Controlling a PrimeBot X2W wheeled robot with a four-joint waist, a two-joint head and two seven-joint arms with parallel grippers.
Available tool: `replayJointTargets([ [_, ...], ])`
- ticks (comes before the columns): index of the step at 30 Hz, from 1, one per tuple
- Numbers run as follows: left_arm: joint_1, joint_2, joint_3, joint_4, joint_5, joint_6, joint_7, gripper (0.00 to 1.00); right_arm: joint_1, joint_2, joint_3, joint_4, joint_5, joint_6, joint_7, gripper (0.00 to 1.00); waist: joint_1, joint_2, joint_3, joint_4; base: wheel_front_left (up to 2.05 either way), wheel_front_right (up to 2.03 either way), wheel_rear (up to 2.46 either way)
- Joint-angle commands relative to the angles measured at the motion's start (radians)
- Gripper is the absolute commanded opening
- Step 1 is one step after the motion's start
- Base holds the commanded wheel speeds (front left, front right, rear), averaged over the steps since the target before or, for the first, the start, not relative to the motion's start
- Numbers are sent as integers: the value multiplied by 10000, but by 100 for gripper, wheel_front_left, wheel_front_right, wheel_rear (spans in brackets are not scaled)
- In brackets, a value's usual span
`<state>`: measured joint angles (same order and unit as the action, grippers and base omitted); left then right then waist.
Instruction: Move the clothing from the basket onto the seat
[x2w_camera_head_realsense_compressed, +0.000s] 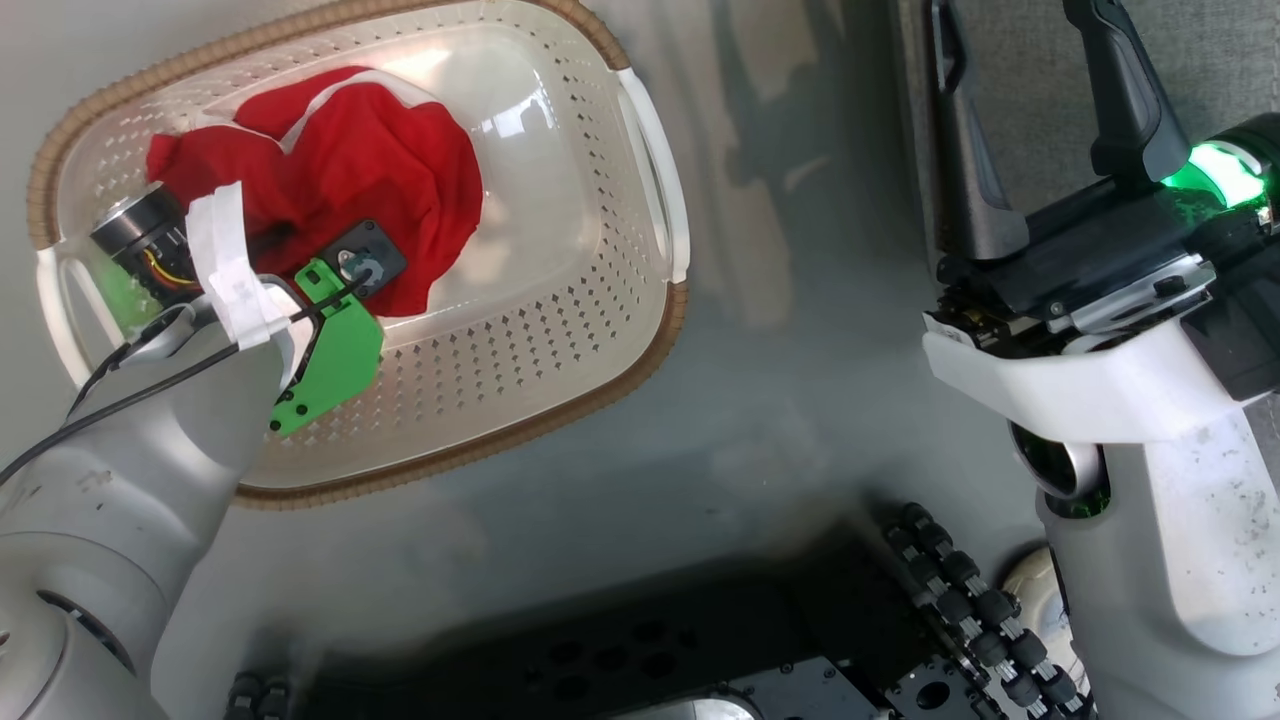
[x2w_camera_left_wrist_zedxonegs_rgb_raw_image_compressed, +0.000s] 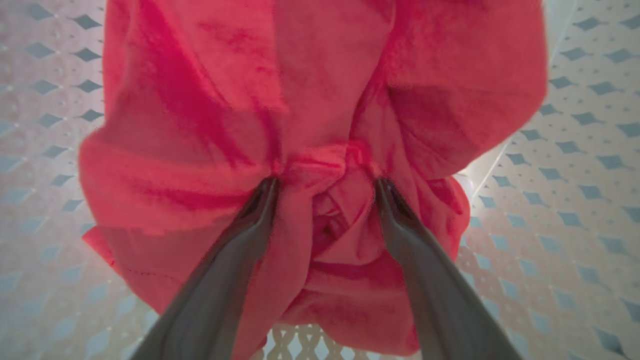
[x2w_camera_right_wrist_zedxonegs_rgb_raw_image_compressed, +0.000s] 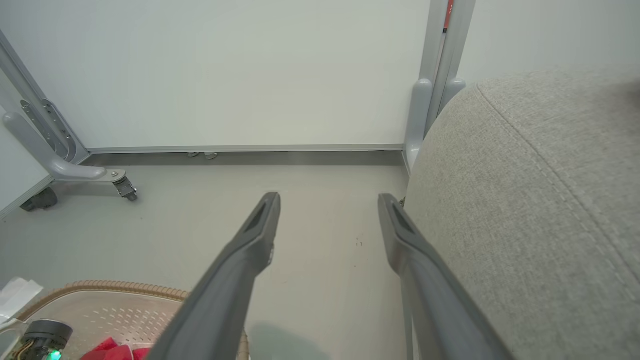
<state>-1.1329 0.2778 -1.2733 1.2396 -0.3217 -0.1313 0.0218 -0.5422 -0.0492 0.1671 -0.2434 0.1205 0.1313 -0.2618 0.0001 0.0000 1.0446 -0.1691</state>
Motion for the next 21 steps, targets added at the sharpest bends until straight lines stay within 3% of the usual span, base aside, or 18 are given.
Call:
replayJointTargets([
  [1, -195, 34, -26, 68, 9, 16, 52, 100, 132, -22, -6, -100, -72, -10, -49, 100, -1, 0, 184, -53, 0, 0, 0],
  [10, -491, -163, -63, 210, 81, 16, 158, 100, 305, -22, -103, -335, -154, -10, -49, 100, -1, 0, 459, -86, 0, 0, 0],
  [11, -518, -164, -63, 223, 96, 16, 188, 80, 308, -22, -104, -346, -161, -10, -49, 100, -1, 0, 476, -93, 0, 0, 0],
  [12, -546, -165, -67, 234, 163, 16, 158, 41, 314, -24, -109, -352, -163, -10, -49, 100, -1, 0, 490, -103, 0, 0, 0],
  [13, -560, -163, -67, 243, 214, 16, 129, 30, 314, -22, -111, -355, -160, -10, -49, 100, -1, 0, 495, -114, 0, 0, 0],
  [14, -555, -173, -70, 252, 188, 16, 102, 0, 318, -22, -119, -342, -157, -10, -49, 100, -1, 0, 491, -119, 0, 0, 0],
  [21, -502, -272, -78, 259, 330, 16, 53, 0, 272, -24, -174, -172, -180, -10, -49, 100, -1, 0, 305, -59, 0, 0, 0],
])
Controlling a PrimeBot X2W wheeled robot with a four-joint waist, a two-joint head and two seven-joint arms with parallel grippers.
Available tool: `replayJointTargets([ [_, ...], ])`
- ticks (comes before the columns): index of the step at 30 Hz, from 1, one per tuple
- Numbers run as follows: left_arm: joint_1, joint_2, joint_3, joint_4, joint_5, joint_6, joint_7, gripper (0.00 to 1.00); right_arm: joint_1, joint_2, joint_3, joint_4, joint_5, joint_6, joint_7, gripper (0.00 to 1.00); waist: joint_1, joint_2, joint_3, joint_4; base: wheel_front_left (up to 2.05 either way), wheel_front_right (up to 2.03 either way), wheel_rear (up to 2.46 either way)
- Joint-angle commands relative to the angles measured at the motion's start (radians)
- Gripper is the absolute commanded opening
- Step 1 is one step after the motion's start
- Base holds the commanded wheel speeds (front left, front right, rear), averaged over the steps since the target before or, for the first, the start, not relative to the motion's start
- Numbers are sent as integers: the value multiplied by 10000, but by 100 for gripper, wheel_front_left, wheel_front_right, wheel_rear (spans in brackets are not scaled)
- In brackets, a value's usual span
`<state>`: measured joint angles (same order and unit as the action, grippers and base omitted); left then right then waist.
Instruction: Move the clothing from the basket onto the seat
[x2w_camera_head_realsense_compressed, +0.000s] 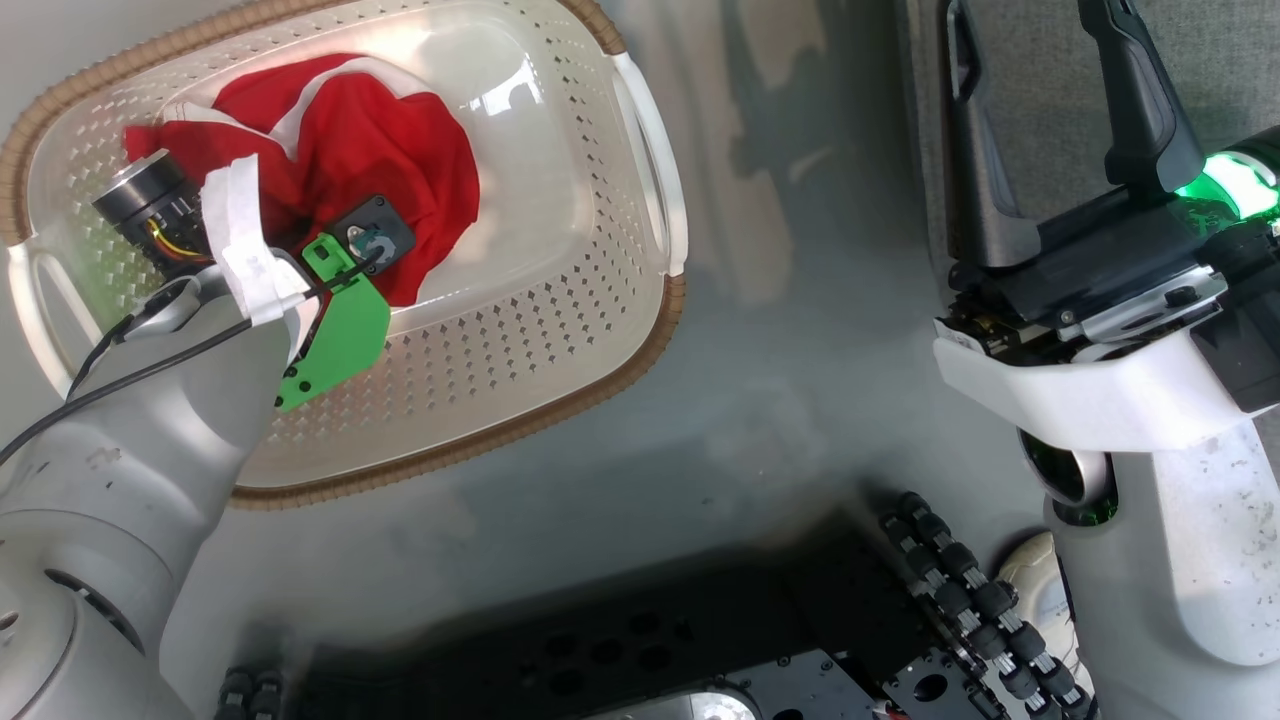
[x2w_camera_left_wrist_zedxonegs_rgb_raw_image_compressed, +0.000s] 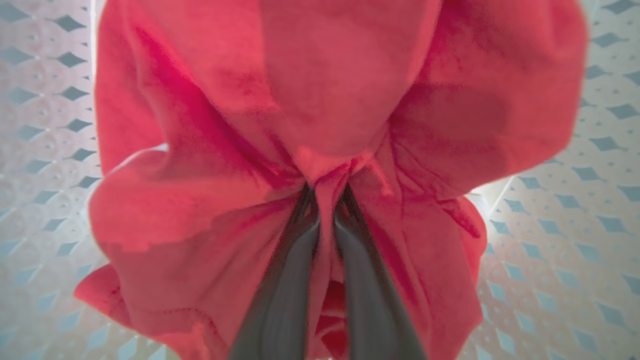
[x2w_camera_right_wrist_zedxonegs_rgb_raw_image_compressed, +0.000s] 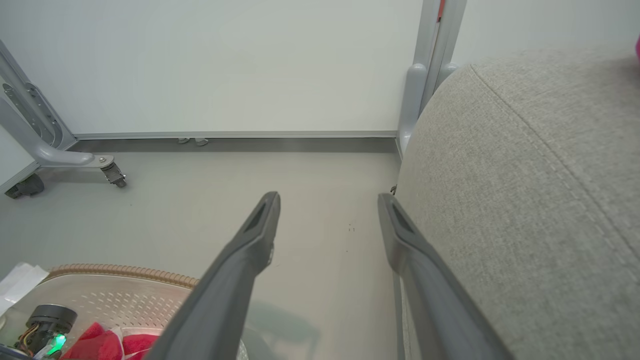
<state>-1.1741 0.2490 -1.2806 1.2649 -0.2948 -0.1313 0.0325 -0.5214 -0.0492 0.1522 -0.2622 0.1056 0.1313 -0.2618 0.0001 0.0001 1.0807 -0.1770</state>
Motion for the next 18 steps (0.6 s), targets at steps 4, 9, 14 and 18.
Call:
replayJointTargets([
  [4, 18, -12, -7, -89, 48, 16, -276, 0, -19, -24, -51, 83, -25, -10, -49, 100, -1, -1, -274, 56, 0, 0, 0],
  [9, 165, -133, -8, -247, 238, 16, -553, 0, -69, -24, -123, 230, -61, -10, -49, 100, -1, -1, -683, 242, 0, 0, 0],
  [14, 276, -329, -7, -456, 85, 16, -1030, 0, -80, -25, -182, 443, -75, -10, -49, 100, -1, -1, -1273, 478, 0, 0, 0],
  [18, 452, -420, -8, -611, 36, 16, -1397, 0, 13, -25, -211, 669, -105, -10, -49, 100, -1, -1, -1855, 650, 0, 0, 0],
])
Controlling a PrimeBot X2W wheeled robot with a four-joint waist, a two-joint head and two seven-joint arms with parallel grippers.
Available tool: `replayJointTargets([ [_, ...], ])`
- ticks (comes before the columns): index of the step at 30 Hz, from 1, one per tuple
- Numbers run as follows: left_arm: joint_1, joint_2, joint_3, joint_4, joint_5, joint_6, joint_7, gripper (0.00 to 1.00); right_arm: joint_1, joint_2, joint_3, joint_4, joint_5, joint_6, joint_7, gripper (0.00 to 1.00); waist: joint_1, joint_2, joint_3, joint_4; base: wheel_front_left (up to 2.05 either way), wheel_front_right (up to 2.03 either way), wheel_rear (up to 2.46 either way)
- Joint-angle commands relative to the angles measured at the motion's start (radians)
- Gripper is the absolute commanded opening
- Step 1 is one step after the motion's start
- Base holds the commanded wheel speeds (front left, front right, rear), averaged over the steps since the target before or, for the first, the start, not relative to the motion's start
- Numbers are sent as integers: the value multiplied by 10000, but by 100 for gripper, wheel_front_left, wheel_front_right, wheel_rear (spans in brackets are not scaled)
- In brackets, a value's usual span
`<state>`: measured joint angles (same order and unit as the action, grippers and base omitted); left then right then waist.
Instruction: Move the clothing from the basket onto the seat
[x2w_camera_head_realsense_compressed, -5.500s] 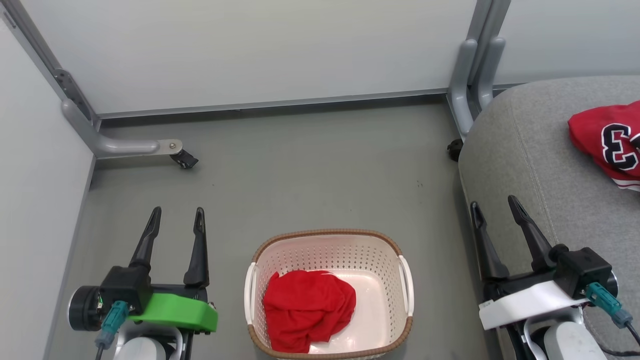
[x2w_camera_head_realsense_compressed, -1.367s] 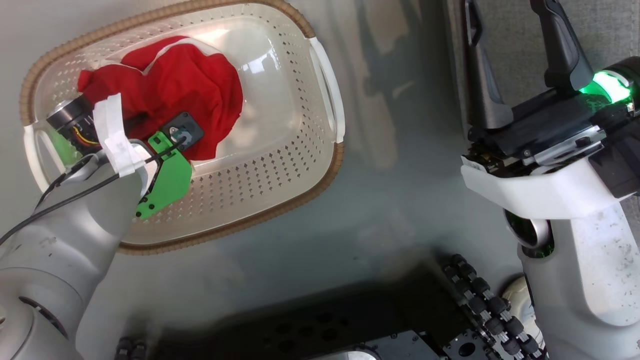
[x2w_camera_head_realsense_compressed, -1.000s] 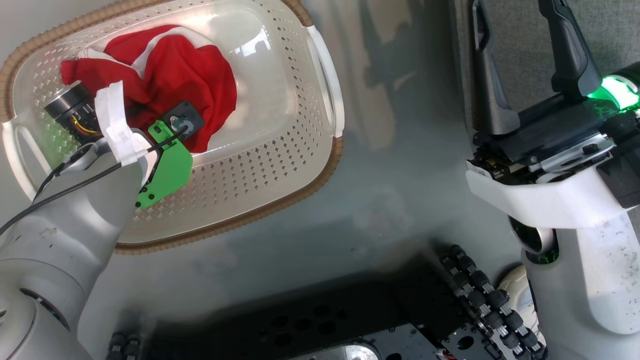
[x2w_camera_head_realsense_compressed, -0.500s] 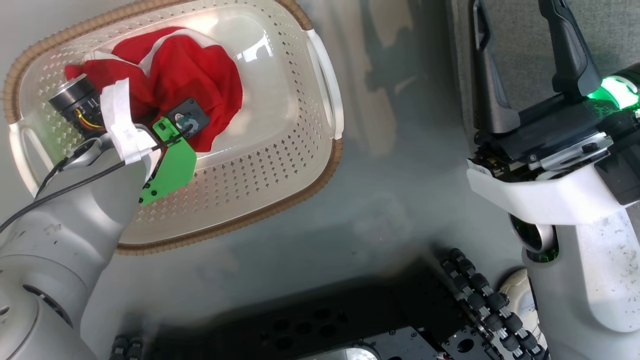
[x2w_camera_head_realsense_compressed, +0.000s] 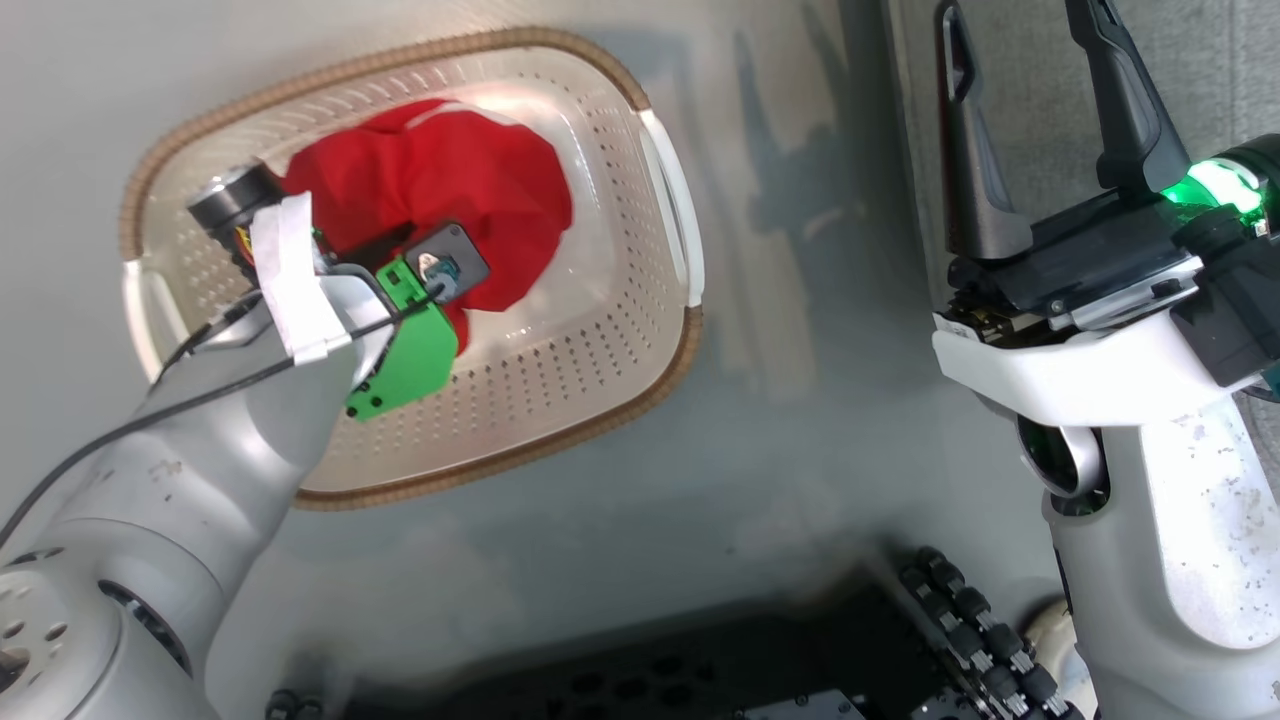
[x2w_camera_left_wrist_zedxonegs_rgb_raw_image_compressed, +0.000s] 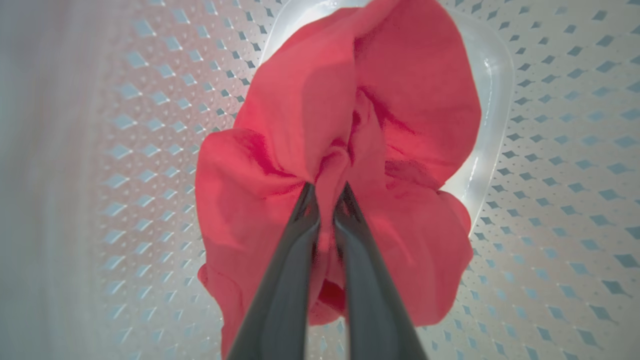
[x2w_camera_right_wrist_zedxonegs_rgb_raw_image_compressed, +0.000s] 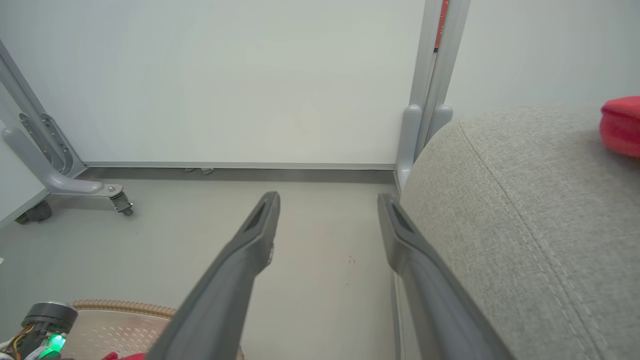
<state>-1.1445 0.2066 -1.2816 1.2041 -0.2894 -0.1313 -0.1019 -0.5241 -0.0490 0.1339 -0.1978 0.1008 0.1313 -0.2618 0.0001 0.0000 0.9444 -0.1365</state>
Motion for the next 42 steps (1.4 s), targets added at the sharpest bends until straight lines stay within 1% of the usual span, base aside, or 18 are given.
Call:
replayJointTargets([
  [1, 165, -18, 2, -51, -2, 16, -132, 0, 68, -27, -41, 59, -58, -10, -49, 100, -1, 0, -614, 286, 0, 0, 0],
  [13, 842, -420, -1, -546, -711, 16, -1200, 0, 859, -29, -296, 746, -208, -10, -49, 100, -1, 0, -2684, 877, 0, 0, 0],
  [18, 1222, -442, 1, -869, -1276, 16, -1509, 0, 1321, -29, -433, 1023, -263, -10, -49, 100, -1, 0, -3595, 1090, 0, 0, 0],
  [24, 1695, -374, 35, -1566, -1645, 16, -1642, 0, 1853, -30, -545, 1290, -304, -10, -49, 100, -1, 0, -4551, 1322, 0, 0, 0],
  [29, 2142, -107, 624, -2818, -1839, 28, -1633, 0, 2241, -27, -586, 1433, -294, -10, -49, 100, -1, 0, -5221, 1508, 0, 0, 0],
  [32, 2433, -48, 1088, -3523, -1887, 133, -1637, 0, 2443, -30, -583, 1507, -256, -10, -49, 100, -1, 0, -5585, 1573, 0, 0, 0],
  [42, 3468, 222, 2406, -5807, -1542, 473, -1638, 0, 3065, -29, -631, 1699, -169, -10, -49, 100, -1, 0, -6669, 1780, 0, 0, 0],
])
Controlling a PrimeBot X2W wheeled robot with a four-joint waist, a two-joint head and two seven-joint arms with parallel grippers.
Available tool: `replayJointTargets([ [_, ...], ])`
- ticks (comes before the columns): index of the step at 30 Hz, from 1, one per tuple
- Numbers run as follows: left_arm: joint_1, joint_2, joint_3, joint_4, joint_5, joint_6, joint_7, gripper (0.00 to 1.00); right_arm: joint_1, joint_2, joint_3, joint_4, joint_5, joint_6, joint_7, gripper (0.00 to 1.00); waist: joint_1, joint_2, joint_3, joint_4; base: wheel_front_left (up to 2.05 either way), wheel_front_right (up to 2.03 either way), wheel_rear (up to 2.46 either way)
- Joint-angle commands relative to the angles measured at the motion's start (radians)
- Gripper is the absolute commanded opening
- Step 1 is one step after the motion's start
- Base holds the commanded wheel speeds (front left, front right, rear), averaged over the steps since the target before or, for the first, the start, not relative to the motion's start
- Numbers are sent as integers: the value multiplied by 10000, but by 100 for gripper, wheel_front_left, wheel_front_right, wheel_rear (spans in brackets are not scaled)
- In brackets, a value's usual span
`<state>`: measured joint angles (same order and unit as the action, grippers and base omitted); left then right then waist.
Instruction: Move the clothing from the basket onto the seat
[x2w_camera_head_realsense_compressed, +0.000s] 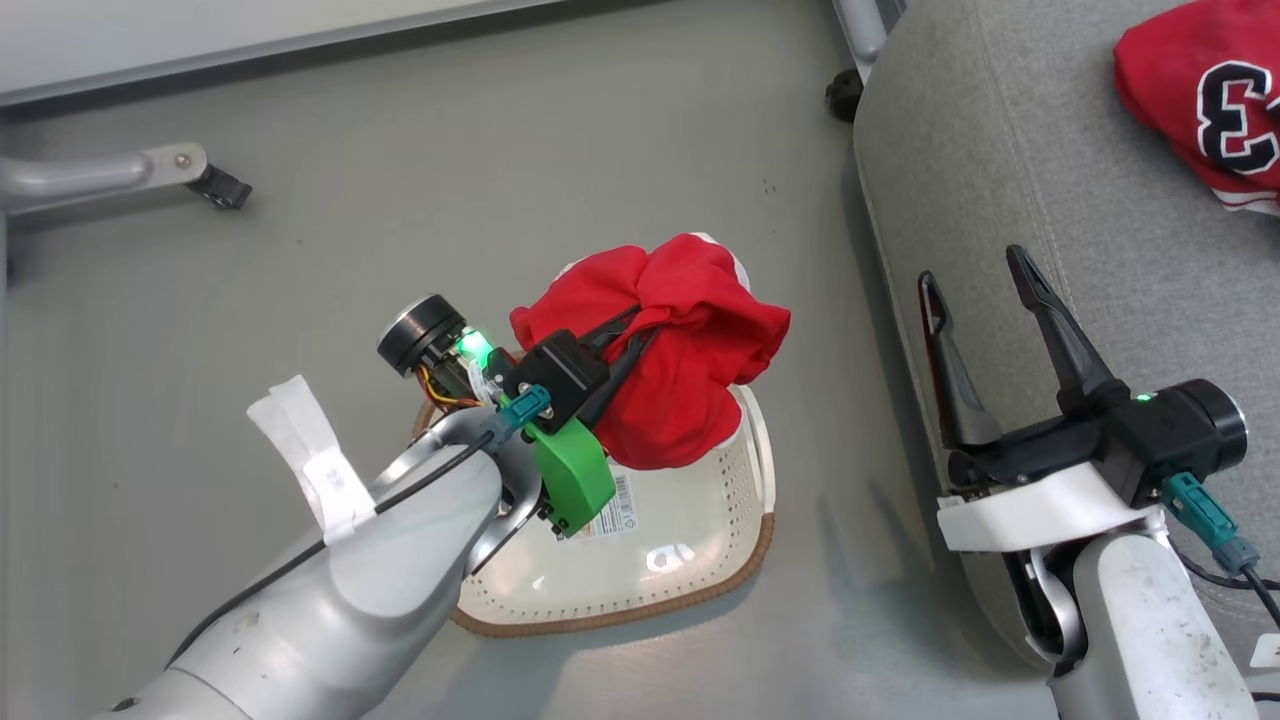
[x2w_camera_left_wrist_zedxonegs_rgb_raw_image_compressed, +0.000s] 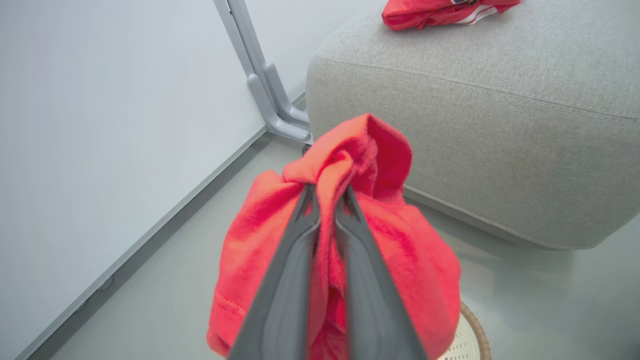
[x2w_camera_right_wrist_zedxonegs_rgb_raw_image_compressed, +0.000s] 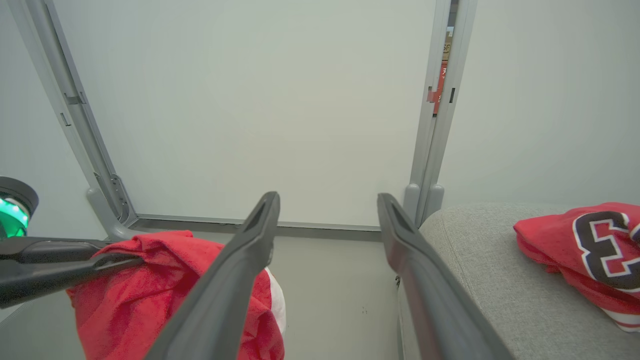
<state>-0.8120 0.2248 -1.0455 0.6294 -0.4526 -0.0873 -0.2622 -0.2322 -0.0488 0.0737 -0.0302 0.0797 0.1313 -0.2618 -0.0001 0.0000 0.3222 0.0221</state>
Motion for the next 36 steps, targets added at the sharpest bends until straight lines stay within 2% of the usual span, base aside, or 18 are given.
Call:
replayJointTargets([
  [1, 233, 78, 175, -292, 130, 99, -35, 0, 209, -31, -30, 31, 66, -10, -49, 100, 1, 0, -546, 207, 0, 0, 0],
  [15, 1358, 10, 1595, -2554, 126, 318, -36, 0, 889, -31, -138, 115, 246, -10, -49, 100, 1, 0, -1485, 332, 0, 0, 0],
  [25, 1592, 21, 1825, -3219, 163, 432, -36, 0, 1158, -31, -61, 83, 345, -10, -49, 100, 1, 0, -1794, 365, 0, 0, 0],
  [30, 1573, 74, 1827, -3249, 154, 458, -36, 0, 1175, -31, 391, -106, 368, -10, -49, 100, 1, 0, -1849, 344, 0, 0, 0],
  [36, 1412, 36, 1783, -3184, 185, 408, -36, 0, 1137, -31, 1437, -281, 435, -10, -49, 100, 1, 0, -1809, 354, 0, 0, 0],
])
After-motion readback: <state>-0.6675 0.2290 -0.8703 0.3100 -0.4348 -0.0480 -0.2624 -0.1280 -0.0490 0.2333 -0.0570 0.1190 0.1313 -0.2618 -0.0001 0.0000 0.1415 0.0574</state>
